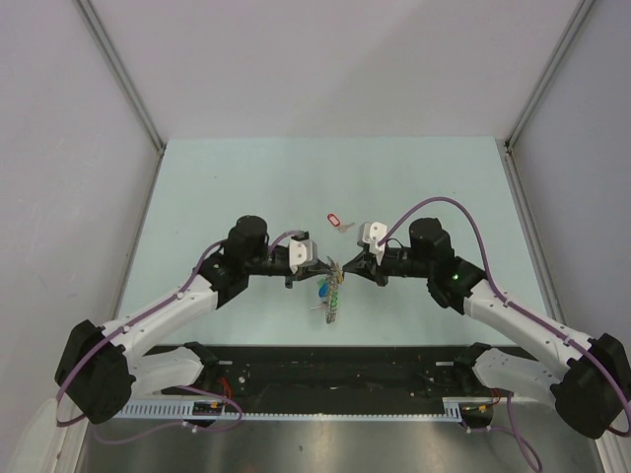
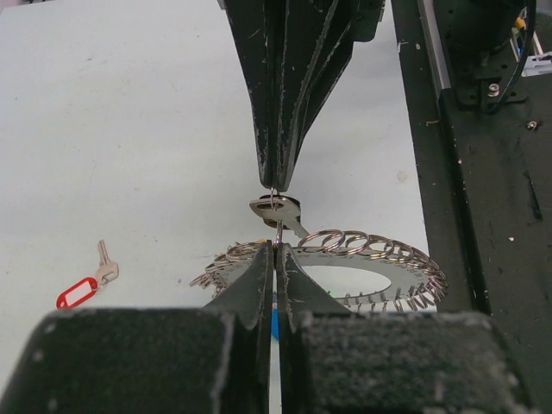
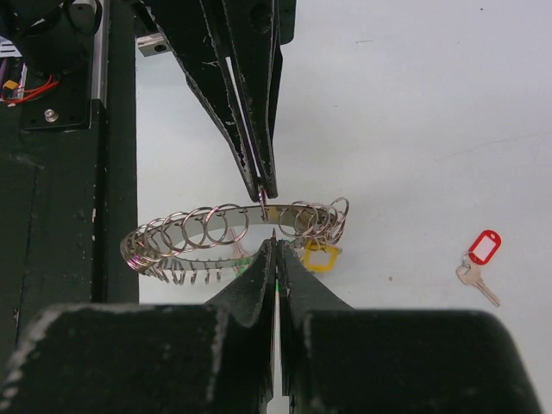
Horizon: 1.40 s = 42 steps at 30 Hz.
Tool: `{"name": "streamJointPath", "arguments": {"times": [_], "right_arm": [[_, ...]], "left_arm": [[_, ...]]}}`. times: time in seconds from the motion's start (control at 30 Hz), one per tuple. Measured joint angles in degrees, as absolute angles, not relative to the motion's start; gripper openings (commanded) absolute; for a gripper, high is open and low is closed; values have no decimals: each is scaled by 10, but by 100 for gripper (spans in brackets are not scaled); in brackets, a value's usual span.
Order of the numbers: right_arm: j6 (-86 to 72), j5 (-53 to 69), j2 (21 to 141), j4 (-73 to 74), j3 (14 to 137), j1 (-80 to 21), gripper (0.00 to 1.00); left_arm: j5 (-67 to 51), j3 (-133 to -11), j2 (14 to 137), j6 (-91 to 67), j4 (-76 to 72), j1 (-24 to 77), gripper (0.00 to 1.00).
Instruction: Put the keys on the keyring
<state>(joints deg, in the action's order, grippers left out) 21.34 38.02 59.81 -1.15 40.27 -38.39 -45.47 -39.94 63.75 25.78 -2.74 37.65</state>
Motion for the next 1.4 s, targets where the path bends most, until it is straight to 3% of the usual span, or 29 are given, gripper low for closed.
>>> {"name": "streamJointPath", "arguments": {"times": [1.4], "right_arm": [[243, 386, 594, -5, 402, -390, 0]], "left_arm": [[-468, -399, 653, 221, -49, 377, 0]]}}
